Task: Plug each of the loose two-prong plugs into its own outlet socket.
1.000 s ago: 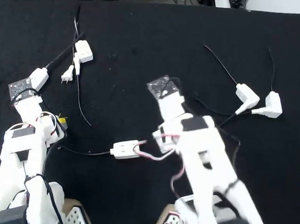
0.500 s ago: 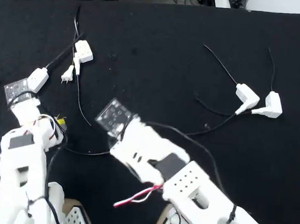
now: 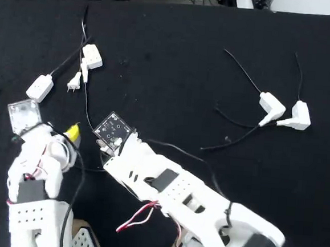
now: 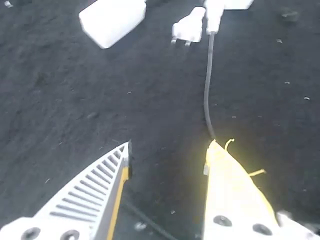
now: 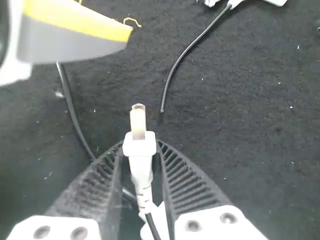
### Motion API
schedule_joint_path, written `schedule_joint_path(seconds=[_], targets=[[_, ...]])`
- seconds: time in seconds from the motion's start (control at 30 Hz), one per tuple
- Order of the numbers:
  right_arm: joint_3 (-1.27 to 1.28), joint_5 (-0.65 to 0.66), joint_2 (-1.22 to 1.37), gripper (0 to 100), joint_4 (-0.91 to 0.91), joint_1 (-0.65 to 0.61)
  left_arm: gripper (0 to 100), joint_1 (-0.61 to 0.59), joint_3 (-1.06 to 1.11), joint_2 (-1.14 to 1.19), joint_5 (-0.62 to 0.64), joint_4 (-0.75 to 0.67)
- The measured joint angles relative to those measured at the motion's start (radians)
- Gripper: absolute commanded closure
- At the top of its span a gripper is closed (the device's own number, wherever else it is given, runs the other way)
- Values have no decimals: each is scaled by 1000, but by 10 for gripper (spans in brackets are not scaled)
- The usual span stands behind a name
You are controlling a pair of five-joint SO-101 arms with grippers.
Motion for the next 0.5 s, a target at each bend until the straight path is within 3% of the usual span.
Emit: schedule_joint_path(seconds=[0.23,0.5], targets=[[0,-2,29,988,-26,-41,755,132,133,-265,0,3],[0,-2,29,988,-26,-71,754,166,140,-279,0,3]])
